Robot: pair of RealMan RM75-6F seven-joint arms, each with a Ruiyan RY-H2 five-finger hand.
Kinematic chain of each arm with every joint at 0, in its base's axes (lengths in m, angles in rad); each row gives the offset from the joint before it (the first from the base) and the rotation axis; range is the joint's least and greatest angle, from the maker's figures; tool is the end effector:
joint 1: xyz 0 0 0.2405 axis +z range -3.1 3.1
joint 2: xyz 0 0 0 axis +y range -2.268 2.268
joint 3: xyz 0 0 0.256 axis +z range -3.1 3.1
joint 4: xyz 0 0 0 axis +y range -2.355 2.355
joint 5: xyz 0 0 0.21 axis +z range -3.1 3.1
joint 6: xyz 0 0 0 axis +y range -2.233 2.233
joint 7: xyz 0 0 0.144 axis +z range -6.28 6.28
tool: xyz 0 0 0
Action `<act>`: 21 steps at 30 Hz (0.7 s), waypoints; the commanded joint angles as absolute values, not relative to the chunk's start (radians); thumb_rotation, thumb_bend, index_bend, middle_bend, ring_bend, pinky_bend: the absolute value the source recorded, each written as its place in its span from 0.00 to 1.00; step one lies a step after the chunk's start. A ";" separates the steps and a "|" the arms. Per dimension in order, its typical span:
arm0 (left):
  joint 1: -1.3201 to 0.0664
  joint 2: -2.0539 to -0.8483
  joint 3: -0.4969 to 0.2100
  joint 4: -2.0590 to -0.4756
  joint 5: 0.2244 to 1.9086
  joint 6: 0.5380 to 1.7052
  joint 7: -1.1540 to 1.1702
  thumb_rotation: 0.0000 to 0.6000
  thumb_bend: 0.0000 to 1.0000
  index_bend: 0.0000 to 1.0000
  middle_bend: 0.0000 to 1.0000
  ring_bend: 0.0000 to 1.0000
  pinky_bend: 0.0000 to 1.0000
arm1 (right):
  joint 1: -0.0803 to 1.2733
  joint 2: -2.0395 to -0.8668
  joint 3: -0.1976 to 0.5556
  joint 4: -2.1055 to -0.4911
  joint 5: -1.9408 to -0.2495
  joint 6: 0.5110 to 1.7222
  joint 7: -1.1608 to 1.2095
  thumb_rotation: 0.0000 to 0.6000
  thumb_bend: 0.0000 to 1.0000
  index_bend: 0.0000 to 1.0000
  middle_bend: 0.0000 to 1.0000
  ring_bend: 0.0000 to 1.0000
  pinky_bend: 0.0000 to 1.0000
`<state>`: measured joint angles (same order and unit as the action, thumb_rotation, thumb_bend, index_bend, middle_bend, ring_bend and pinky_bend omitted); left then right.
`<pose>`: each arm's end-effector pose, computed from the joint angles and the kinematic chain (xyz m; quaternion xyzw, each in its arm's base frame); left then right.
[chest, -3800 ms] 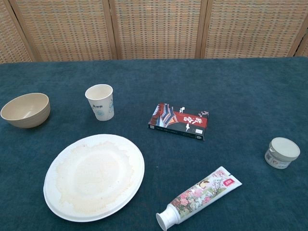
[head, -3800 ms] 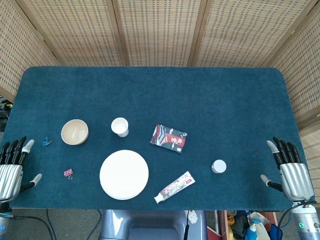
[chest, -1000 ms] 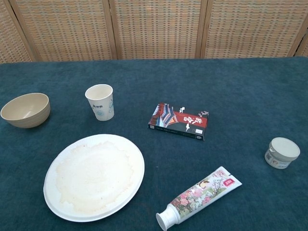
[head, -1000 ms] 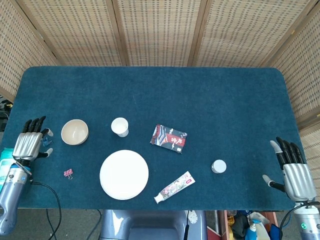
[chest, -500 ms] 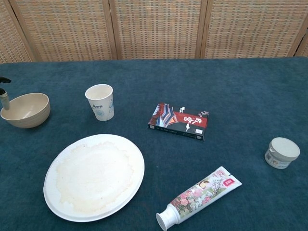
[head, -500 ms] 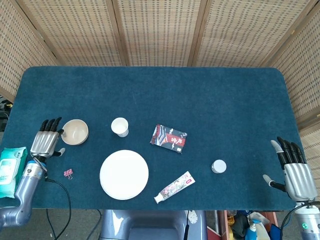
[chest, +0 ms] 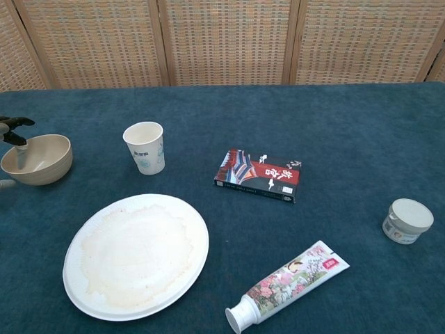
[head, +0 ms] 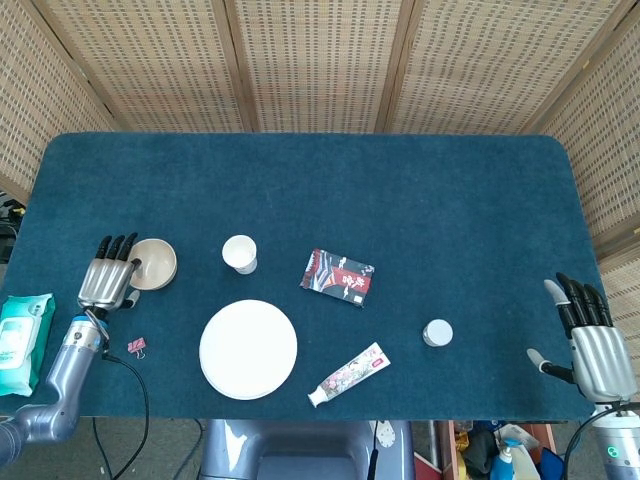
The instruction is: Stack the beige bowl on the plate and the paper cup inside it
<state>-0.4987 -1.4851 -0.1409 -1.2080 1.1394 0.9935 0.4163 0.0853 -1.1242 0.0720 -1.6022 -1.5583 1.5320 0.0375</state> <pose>-0.3036 0.3292 0.0421 -0.7062 -0.3408 -0.2167 0.5816 -0.3001 -0.1853 0.1644 0.5916 -0.3645 0.4304 0.5762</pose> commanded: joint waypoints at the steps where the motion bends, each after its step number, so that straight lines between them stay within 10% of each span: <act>1: -0.503 -1.499 -0.137 -1.195 1.131 0.988 0.423 1.00 0.31 0.53 0.04 0.00 0.02 | 0.085 -1.123 0.072 -1.601 -1.560 1.533 0.042 1.00 0.15 0.00 0.00 0.00 0.00; 21: -0.486 -1.467 -0.136 -1.232 1.182 1.079 0.376 1.00 0.42 0.59 0.06 0.00 0.03 | 0.085 -1.121 0.071 -1.601 -1.564 1.535 0.052 1.00 0.15 0.00 0.00 0.00 0.00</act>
<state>-0.4892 -1.4790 -0.1344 -1.2147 1.1672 1.0622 0.3853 0.0849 -1.1208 0.0712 -1.6013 -1.5636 1.5352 0.0525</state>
